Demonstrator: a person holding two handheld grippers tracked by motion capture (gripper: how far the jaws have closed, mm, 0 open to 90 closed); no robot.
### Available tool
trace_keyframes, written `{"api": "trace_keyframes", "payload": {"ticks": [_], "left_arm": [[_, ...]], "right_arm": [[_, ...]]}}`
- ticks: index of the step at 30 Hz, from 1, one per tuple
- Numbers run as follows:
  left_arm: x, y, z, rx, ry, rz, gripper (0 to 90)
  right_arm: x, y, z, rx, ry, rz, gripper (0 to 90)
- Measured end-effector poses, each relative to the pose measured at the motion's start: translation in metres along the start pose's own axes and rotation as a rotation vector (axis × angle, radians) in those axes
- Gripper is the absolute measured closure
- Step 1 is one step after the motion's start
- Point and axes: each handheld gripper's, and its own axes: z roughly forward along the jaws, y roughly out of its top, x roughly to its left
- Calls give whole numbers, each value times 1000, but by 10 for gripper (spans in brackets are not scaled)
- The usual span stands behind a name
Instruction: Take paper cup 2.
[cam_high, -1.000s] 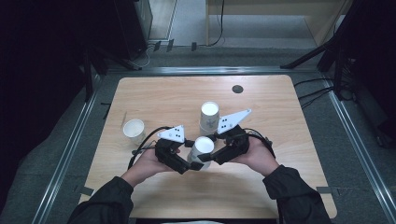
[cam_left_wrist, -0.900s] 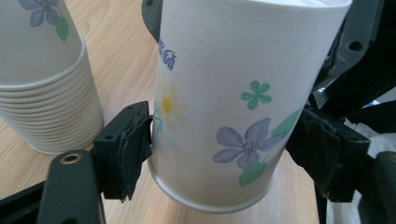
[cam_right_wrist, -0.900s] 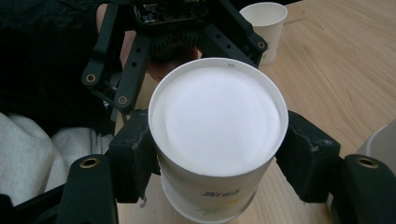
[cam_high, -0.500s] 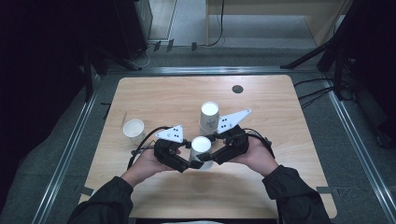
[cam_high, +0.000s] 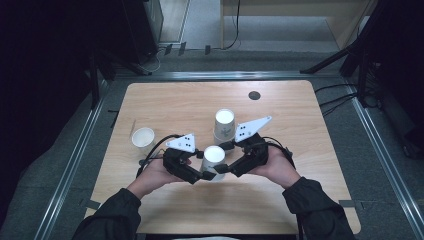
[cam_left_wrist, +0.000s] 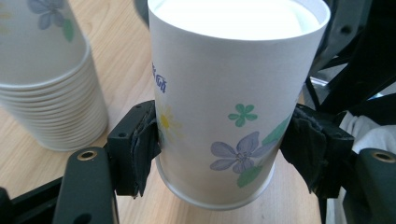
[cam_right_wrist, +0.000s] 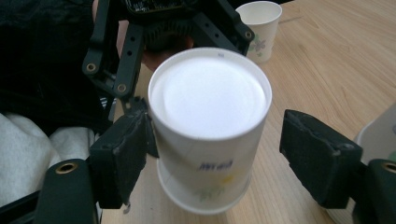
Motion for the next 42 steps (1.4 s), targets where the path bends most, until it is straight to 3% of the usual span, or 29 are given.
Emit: {"api": "trace_keyframes", "payload": {"ticks": [2, 9, 16, 21, 27, 35, 42], "left_arm": [[1, 1, -3, 10, 14, 0, 299], [4, 6, -9, 126, 62, 47, 298], [7, 16, -10, 252, 102, 102, 298], [14, 25, -8, 313, 84, 102, 298], [19, 36, 2, 434, 66, 112, 296], [13, 34, 15, 485, 54, 151, 296], [7, 30, 27, 513, 25, 174, 296]], "right_arm": [[1, -3, -2, 14, -4, 2, 236], [8, -22, -4, 87, -76, -15, 246], [10, -29, -6, 64, -105, -13, 261], [8, -30, -2, 67, -114, -1, 261], [6, -30, 3, 67, -114, -6, 261], [1, -31, 4, 42, -121, -5, 261], [1, -29, 15, 59, -91, -20, 266]]}}
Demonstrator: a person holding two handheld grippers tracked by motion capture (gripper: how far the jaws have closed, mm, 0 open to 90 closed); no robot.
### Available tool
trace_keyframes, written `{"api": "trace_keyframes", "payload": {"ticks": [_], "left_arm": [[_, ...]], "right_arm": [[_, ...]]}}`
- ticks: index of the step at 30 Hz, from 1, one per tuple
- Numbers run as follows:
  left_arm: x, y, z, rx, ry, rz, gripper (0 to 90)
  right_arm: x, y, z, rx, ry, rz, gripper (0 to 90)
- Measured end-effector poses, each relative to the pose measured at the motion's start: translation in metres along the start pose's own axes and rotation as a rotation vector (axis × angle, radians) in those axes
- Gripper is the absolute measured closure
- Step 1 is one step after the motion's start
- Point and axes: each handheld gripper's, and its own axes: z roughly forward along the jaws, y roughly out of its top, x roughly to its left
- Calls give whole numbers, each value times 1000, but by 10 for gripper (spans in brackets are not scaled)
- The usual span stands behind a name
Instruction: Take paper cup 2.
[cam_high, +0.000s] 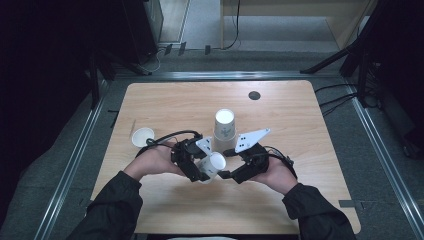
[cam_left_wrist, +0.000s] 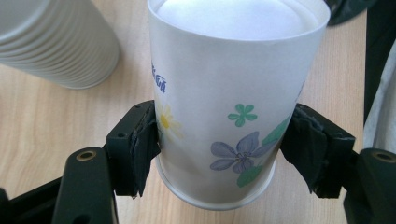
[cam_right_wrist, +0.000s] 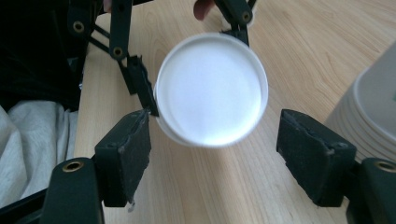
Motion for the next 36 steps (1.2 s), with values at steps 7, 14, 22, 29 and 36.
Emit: {"api": "trace_keyframes", "payload": {"ticks": [7, 14, 22, 29, 36], "left_arm": [[-4, 3, 7, 6, -27, 6, 296], [-7, 5, 9, 12, -17, 29, 295], [-6, 3, 8, -1, -18, 22, 293], [-4, 2, 3, -52, -15, -1, 175], [1, -4, -6, -132, 4, -37, 129]], "right_arm": [[3, 5, 8, 19, 20, -23, 271], [4, 7, 12, 35, 28, -40, 301], [5, 9, 12, 49, 40, -35, 349], [7, 12, 8, 23, 30, -49, 354], [2, 12, -4, -31, 26, -24, 354]]}}
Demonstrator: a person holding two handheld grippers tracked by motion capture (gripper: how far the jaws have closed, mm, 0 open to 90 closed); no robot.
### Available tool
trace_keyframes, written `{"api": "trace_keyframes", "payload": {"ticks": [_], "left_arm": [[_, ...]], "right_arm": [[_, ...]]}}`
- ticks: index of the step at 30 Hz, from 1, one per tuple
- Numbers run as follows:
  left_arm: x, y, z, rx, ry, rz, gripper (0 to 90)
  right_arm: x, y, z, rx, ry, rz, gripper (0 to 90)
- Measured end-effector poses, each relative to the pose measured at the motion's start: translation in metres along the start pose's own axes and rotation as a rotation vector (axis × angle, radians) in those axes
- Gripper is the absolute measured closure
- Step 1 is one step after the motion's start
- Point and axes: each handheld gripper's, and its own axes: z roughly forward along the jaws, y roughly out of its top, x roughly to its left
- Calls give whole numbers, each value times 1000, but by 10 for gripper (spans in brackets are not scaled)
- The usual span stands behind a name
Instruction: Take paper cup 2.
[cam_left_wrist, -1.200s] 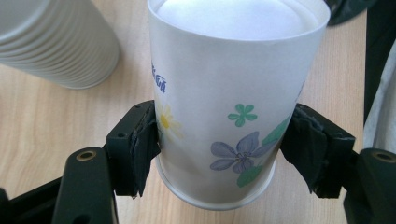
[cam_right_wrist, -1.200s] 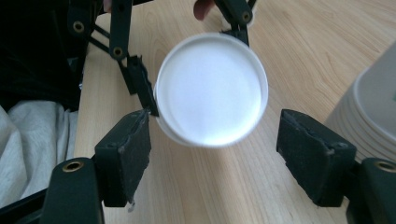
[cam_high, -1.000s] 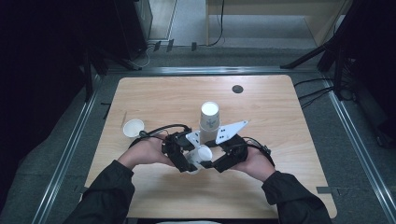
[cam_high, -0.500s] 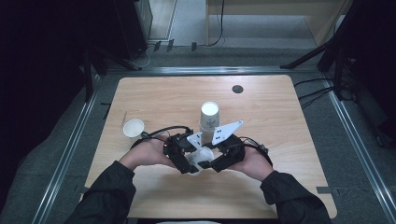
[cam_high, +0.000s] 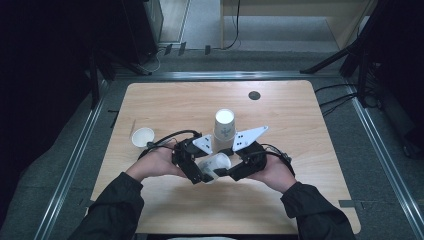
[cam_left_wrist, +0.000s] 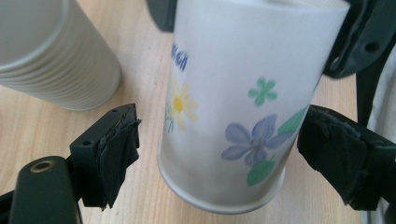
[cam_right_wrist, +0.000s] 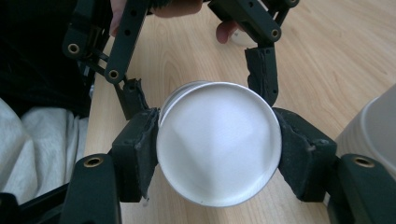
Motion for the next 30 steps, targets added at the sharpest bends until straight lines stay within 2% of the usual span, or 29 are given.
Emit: {"api": "trace_keyframes", "payload": {"ticks": [4, 9, 14, 21, 26, 30], "left_arm": [[1, -3, -4, -42, -17, -18, 129], [0, -6, -6, -95, -5, -16, 129], [1, -9, -8, -150, -38, -47, 130], [-2, -8, -9, -164, -37, -28, 130], [-2, -10, -10, -185, -42, -37, 133], [1, -12, -11, -200, -64, -59, 118]], "right_arm": [[-2, 0, -6, -36, 2, 12, 354], [-3, 1, -11, -63, 6, 23, 353], [-4, 2, -15, -99, 21, 32, 354], [-6, 3, -20, -139, 41, 42, 353], [-5, 3, -25, -154, 48, 40, 353], [-5, 3, -30, -176, 54, 43, 353]]}}
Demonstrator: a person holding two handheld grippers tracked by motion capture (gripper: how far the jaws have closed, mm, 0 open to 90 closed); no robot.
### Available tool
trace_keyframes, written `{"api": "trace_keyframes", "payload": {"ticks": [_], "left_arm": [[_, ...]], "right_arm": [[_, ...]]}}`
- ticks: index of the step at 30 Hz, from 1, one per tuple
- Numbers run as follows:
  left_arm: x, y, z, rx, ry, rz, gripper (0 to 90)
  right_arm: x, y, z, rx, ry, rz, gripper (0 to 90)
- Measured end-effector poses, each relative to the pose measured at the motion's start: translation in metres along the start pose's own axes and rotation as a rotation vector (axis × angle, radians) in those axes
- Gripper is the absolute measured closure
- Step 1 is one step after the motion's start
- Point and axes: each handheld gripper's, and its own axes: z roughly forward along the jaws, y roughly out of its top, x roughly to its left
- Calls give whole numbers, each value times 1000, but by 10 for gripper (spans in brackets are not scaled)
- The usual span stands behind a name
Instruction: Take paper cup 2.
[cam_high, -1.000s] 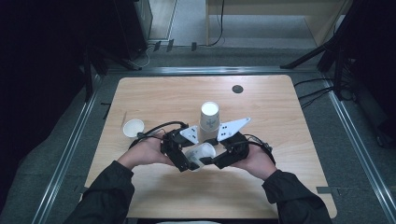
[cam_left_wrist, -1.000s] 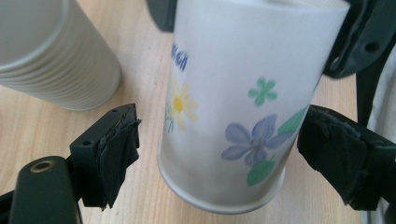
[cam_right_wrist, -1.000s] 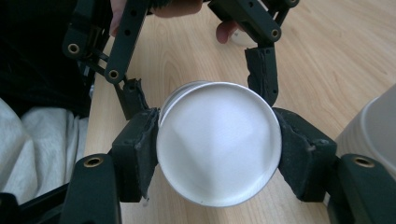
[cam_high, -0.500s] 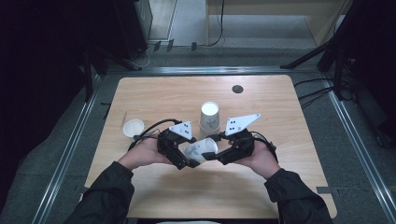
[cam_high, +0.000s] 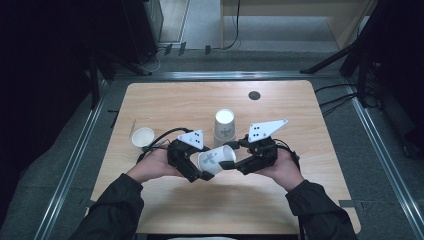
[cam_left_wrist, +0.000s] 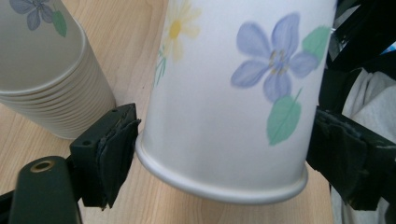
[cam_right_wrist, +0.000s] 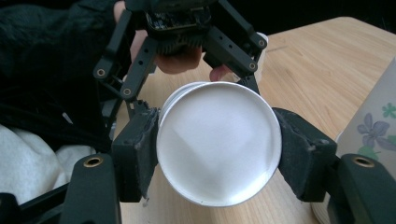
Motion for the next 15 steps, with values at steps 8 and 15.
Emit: {"api": "trace_keyframes", "payload": {"ticks": [8, 15], "left_arm": [[2, -2, -3, -62, -12, -26, 78], [-2, -1, -1, -95, -3, -11, 78]], "right_arm": [[-1, 1, -7, -29, 3, 7, 353], [0, 3, -10, -58, 11, 7, 353]]}}
